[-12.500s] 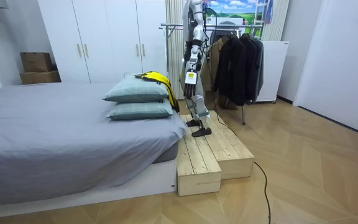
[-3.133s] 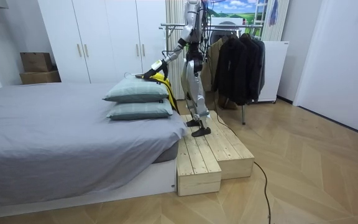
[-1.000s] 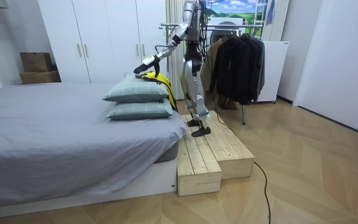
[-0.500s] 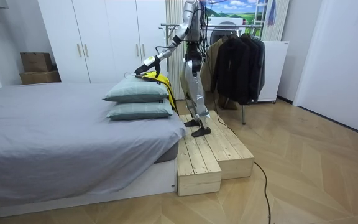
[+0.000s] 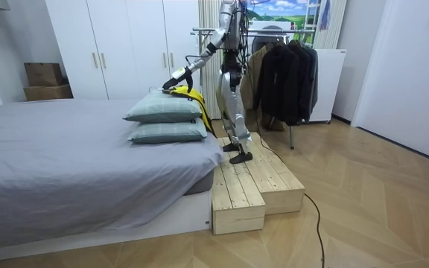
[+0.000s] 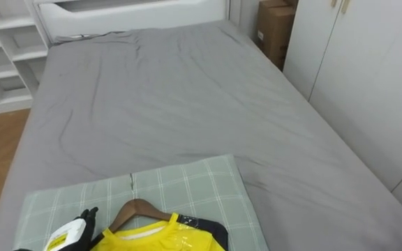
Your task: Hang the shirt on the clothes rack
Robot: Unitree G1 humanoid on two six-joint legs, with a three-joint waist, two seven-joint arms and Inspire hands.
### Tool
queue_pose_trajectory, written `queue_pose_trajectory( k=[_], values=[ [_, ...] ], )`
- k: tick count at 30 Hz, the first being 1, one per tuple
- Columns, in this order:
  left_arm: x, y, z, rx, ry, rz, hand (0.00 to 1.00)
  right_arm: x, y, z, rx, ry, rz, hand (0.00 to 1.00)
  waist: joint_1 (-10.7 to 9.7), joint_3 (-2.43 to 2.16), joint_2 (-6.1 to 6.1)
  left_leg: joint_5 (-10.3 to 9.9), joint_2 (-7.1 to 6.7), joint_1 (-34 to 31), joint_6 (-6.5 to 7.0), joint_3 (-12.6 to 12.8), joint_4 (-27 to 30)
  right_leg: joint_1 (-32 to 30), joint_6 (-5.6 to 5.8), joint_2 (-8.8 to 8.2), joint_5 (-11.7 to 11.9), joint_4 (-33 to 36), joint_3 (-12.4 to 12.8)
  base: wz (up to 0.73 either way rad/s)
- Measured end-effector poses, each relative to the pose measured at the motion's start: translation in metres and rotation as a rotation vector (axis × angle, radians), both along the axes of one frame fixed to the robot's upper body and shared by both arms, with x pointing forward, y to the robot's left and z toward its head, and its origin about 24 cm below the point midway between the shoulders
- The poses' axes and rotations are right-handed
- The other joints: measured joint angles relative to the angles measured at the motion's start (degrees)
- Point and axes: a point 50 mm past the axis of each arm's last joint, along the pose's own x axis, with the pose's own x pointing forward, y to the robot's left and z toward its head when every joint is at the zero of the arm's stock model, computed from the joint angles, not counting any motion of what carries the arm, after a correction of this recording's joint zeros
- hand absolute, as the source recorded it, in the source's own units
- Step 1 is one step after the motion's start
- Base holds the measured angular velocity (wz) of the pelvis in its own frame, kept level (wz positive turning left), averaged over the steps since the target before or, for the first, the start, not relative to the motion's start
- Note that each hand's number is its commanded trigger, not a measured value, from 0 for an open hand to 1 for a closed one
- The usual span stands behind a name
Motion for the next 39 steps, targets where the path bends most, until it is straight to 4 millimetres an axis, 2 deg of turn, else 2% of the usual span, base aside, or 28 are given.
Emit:
queue_pose_trajectory(
  k=[3,8,10,18,21,25,27,31,32,33,34,35,39],
  values=[
    [-0.002,-0.001,-0.002,-0.004,0.012,-0.001,0.00,-0.006,-0.001,0.000,0.010,0.018,-0.021,0.00,-0.04,0.15,0.27,0.00,-0.03,-0.03,0.00,0.92,0.00,-0.01,0.00,0.03,0.00,-0.08,0.63,-0.10],
    [-0.006,-0.001,-0.005,-0.015,0.052,-0.006,0.00,-0.011,0.000,0.000,0.026,0.040,-0.032,0.00,-0.73,0.71,0.01,0.00,-0.11,-0.01,0.00,1.33,0.00,-0.16,0.04,0.10,-0.04,-0.24,1.35,-0.05],
    [-0.010,0.000,-0.007,-0.013,0.064,-0.004,0.00,-0.011,0.000,0.000,0.025,0.041,-0.036,0.00,-1.03,0.76,-0.05,0.00,-0.11,0.02,0.00,1.51,0.01,-0.20,0.05,0.13,-0.04,-0.25,1.50,-0.08],
    [-0.023,0.004,-0.016,0.000,0.120,0.009,0.00,-0.012,-0.001,0.000,0.021,0.040,-0.047,0.00,-1.38,0.70,0.00,0.00,-0.11,0.64,0.00,2.61,0.00,-0.17,0.04,0.16,-0.04,-0.14,2.08,-0.04],
    [-0.030,0.007,-0.020,0.008,0.157,0.021,0.00,-0.013,-0.001,0.000,0.019,0.044,-0.049,0.00,-1.36,0.37,-0.20,0.00,-0.07,0.94,0.00,2.64,0.00,-0.07,0.03,0.19,-0.03,0.04,2.10,0.00],
    [-0.034,0.009,-0.023,0.014,0.192,0.033,0.00,-0.014,-0.003,0.001,0.004,0.052,-0.071,0.00,-1.34,0.34,-0.66,0.00,-0.01,1.54,0.00,2.65,0.00,-0.05,0.02,0.22,-0.02,0.97,2.16,0.00],
    [-0.035,0.010,-0.024,0.012,0.201,0.034,0.00,-0.016,-0.003,0.001,0.000,0.060,-0.075,0.00,-1.31,0.17,-0.96,0.00,-0.02,1.77,0.00,2.77,-0.01,0.01,0.02,0.22,-0.03,0.85,2.24,0.00],
    [-0.035,0.010,-0.024,0.011,0.206,0.035,0.02,-0.016,-0.003,0.001,-0.001,0.061,-0.076,0.00,-1.25,0.17,-1.01,0.00,-0.10,1.81,0.00,2.85,-0.01,-0.02,0.03,0.20,-0.03,0.83,2.55,-0.02],
    [-0.035,0.010,-0.024,0.012,0.207,0.036,0.08,-0.016,-0.003,0.001,-0.002,0.062,-0.076,0.00,-1.23,0.19,-0.98,0.00,-0.11,1.81,0.00,2.98,-0.01,-0.04,0.04,0.21,-0.03,0.74,2.72,-0.05],
    [-0.035,0.010,-0.024,0.013,0.209,0.037,0.50,-0.016,-0.003,0.001,-0.003,0.061,-0.076,0.00,-1.23,0.19,-0.97,0.00,-0.12,1.81,0.00,3.04,-0.01,-0.05,0.04,0.22,-0.04,0.68,2.80,-0.09],
    [-0.035,0.010,-0.024,0.016,0.212,0.041,0.61,-0.015,-0.003,0.001,-0.004,0.059,-0.075,0.00,-1.22,0.20,-0.94,0.00,-0.11,1.82,0.00,3.43,-0.01,-0.06,0.05,0.27,-0.04,0.52,3.11,-0.11],
    [-0.036,0.011,-0.024,0.019,0.216,0.044,1.00,-0.015,-0.003,0.001,-0.006,0.057,-0.074,0.00,-1.15,0.22,-0.88,0.00,-0.07,1.87,0.00,3.81,-0.01,0.00,0.03,0.34,-0.02,0.24,3.40,-0.12],
    [-0.035,0.011,-0.024,0.020,0.217,0.044,1.00,-0.015,-0.003,0.001,-0.008,0.059,-0.073,0.00,-1.19,0.27,-0.39,0.00,-0.07,1.98,0.00,4.17,0.00,0.01,0.12,0.36,0.09,-0.05,3.66,-0.03]
  ],
)
